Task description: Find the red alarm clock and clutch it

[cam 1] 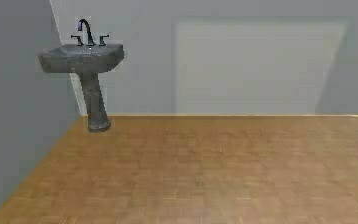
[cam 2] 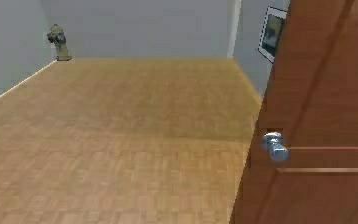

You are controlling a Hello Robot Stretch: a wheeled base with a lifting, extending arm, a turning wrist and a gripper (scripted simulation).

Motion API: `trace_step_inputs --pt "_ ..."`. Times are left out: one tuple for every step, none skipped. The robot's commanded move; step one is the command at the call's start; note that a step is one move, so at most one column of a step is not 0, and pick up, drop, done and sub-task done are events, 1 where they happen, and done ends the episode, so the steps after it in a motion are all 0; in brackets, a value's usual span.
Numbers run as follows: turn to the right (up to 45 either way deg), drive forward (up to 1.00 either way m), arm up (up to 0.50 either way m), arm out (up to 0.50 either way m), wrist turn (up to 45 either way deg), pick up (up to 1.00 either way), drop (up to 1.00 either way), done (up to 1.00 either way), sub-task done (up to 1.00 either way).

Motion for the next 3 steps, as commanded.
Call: trace_step_inputs --pt "-45.0 0.00 0.00 0.00 0.0 0.00 0.00 0.00 0.00" --pt "-45.0 0.00 0.00 0.00 0.0 0.00 0.00 0.00 0.00" --pt "-45.0 0.00 0.00 0.00 0.0 0.00 0.00 0.00 0.00"
